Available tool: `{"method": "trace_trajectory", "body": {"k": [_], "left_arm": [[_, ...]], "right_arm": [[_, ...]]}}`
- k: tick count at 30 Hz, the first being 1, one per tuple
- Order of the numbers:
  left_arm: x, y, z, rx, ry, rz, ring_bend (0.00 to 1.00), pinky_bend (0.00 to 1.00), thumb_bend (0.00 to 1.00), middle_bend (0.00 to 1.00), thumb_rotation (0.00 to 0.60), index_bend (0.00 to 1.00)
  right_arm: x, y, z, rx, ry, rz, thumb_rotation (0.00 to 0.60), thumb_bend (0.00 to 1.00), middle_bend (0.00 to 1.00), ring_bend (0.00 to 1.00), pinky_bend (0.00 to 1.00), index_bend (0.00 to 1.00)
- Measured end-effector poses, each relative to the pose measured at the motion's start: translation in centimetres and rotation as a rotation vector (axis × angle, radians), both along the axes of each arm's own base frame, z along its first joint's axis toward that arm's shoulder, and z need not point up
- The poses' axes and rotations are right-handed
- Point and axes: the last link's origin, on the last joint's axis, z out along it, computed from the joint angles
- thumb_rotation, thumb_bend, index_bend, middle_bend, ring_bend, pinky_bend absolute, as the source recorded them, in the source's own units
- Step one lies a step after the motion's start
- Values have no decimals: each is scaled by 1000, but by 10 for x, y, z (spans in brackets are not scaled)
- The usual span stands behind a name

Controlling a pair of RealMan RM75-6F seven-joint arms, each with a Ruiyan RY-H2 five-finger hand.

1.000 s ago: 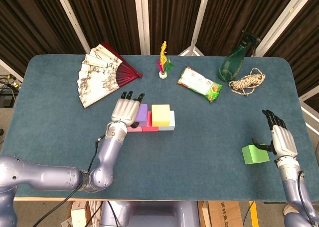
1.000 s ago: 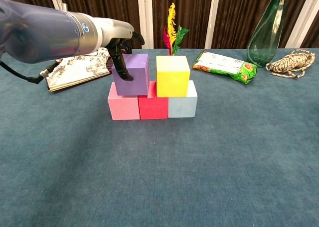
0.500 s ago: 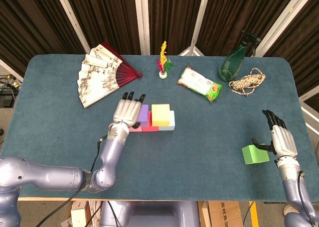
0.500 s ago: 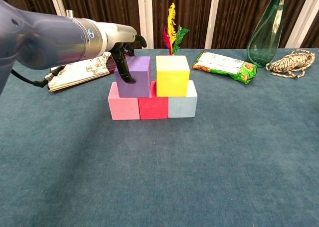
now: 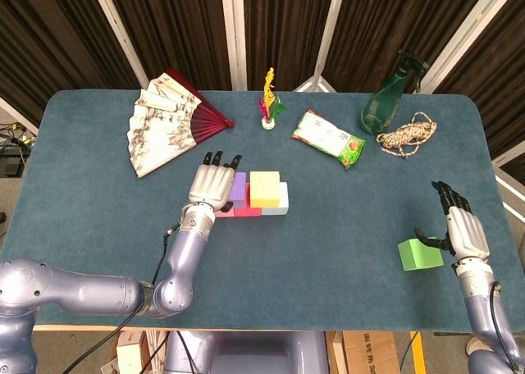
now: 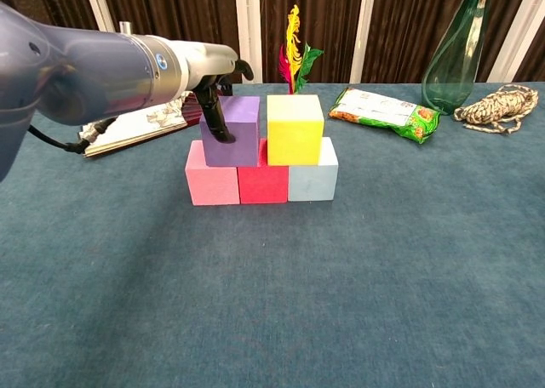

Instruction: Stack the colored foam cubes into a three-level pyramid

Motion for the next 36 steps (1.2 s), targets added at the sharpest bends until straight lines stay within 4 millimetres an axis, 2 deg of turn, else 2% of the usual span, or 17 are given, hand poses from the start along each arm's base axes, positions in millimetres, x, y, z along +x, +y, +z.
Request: {"method": "trace_trajectory", "body": {"k": [20,30,36], "left_arm": [[2,-2,-3,0,-8,-4,44,52,367,431,600,0],[0,-3,-3,2,5,-12,44,52,288,387,600,0],[-3,-3,-2,0,16,-11,44,52,277,342,600,0]], "right_arm": [[0,1,0,0,-4,1,600,324,0,0,0,0],[1,1,1,0,-7,2,600,324,0,0,0,0],[0,1,1,-2,-6,2,600,323,0,0,0,0]]}}
